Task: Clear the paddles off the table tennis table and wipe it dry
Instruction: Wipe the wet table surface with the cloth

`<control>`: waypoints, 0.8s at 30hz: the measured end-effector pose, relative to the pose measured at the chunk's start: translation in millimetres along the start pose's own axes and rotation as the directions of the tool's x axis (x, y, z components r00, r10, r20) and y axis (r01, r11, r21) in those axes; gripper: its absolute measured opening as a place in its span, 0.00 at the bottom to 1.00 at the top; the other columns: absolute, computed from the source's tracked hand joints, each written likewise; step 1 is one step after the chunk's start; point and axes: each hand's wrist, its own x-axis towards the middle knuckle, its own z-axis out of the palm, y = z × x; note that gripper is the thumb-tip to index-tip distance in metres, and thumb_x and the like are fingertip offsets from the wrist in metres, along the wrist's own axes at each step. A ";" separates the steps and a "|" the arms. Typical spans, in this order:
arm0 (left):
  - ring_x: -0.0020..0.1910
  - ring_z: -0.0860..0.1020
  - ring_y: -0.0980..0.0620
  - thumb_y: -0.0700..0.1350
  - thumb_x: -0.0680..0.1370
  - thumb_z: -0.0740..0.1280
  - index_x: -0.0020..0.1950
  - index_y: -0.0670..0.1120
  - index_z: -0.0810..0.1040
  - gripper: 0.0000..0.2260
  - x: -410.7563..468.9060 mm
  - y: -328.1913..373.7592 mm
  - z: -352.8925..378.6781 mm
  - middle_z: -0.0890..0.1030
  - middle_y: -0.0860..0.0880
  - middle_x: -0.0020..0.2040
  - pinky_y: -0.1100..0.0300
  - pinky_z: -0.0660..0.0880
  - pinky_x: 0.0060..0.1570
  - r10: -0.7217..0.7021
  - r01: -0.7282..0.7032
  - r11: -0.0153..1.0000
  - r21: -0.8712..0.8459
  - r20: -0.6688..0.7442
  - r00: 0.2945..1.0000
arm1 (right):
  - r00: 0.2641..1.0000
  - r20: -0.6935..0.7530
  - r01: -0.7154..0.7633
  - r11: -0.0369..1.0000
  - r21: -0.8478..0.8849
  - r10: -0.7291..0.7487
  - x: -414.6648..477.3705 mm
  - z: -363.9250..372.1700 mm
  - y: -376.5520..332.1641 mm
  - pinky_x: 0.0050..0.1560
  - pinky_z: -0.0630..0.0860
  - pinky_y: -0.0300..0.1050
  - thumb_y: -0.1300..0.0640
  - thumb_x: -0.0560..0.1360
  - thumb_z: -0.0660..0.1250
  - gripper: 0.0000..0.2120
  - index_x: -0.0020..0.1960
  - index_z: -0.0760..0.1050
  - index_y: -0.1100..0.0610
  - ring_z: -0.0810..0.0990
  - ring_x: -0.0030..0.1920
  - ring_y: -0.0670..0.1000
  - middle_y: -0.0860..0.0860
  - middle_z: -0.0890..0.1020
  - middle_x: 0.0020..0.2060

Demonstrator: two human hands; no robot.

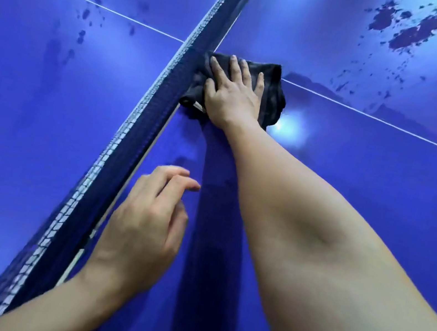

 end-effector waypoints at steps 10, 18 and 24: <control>0.78 0.64 0.41 0.48 0.80 0.56 0.77 0.46 0.71 0.25 2.0 -27.8 70.2 0.68 0.44 0.78 0.45 0.56 0.79 0.019 -0.036 0.958 0.285 0.061 0.998 | 0.948 -0.138 -0.283 0.958 0.047 0.287 -30.2 -31.1 153.1 0.80 0.38 0.62 0.41 0.83 0.49 0.27 0.82 0.55 0.39 0.48 0.83 0.50 0.50 0.54 0.83; 0.78 0.65 0.43 0.47 0.79 0.56 0.76 0.47 0.71 0.25 3.8 -23.5 66.7 0.68 0.46 0.78 0.43 0.59 0.77 -0.014 -0.010 0.965 0.264 0.089 0.996 | 0.844 -0.190 -0.518 0.855 -0.042 0.502 -121.9 -56.9 278.4 0.77 0.34 0.70 0.34 0.81 0.44 0.29 0.82 0.53 0.38 0.46 0.83 0.52 0.51 0.54 0.83; 0.78 0.64 0.43 0.47 0.80 0.57 0.77 0.47 0.71 0.25 4.4 -21.5 69.2 0.68 0.46 0.78 0.44 0.58 0.78 -0.002 -0.016 0.958 0.287 0.062 0.998 | 0.813 -0.177 -0.561 0.827 0.016 0.555 -122.9 -53.5 278.7 0.79 0.38 0.67 0.33 0.80 0.44 0.31 0.82 0.51 0.38 0.46 0.83 0.56 0.53 0.50 0.83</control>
